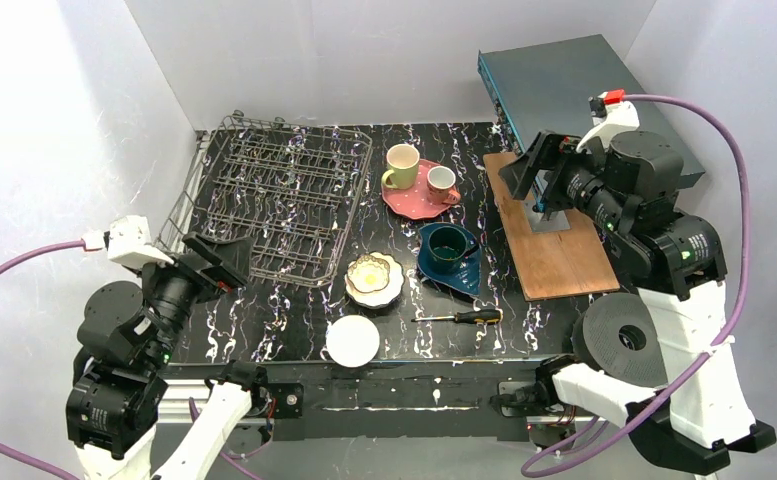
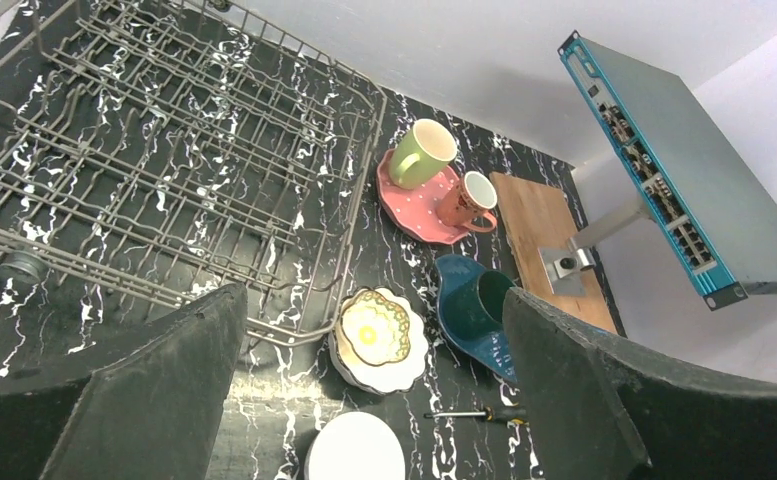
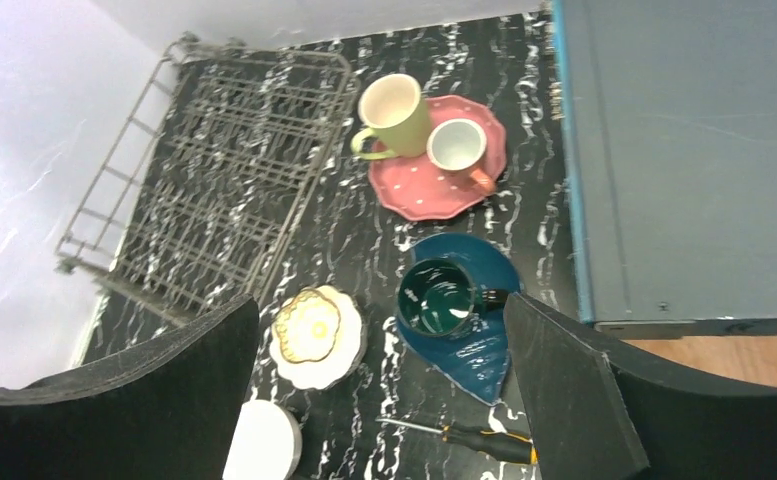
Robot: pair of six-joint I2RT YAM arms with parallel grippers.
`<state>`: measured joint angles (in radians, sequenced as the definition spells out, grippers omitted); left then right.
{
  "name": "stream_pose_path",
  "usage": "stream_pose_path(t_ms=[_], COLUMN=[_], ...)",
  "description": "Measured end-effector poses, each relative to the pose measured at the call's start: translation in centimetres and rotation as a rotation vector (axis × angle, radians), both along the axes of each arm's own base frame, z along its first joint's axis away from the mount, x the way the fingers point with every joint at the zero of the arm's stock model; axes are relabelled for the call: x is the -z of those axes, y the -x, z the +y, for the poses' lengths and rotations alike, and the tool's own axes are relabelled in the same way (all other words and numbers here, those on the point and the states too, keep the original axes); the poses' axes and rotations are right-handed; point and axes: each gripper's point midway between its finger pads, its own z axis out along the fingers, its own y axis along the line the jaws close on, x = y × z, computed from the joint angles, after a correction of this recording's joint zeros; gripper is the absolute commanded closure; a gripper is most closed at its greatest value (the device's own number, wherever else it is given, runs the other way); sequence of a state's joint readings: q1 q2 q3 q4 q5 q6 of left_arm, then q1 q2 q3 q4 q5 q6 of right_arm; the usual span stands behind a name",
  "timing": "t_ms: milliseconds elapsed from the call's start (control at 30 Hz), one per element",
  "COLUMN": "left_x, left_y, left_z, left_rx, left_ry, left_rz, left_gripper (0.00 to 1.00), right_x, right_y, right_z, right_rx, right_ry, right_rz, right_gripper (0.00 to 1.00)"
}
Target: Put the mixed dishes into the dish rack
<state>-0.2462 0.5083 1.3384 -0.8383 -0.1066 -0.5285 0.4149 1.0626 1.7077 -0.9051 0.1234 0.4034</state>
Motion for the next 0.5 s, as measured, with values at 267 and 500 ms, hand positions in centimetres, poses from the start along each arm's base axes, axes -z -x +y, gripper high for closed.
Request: stream_pose_path(t_ms=[267, 500], left_x=[0.5, 1.1], left_y=[-0.9, -1.5], left_z=[0.0, -0.8], left_rx=[-0.014, 0.015], left_ry=[-0.001, 0.011], left_rz=[0.038, 0.073], left_gripper=[0.01, 0.01], right_x=[-2.3, -0.3], right_y=[2.9, 5.3], right_z=[6.1, 16.0], right_rx=[-0.308, -0.568], right_ry=[-0.104, -0.007], right_rz=[-0.034, 0.036], right_gripper=[0.0, 0.0])
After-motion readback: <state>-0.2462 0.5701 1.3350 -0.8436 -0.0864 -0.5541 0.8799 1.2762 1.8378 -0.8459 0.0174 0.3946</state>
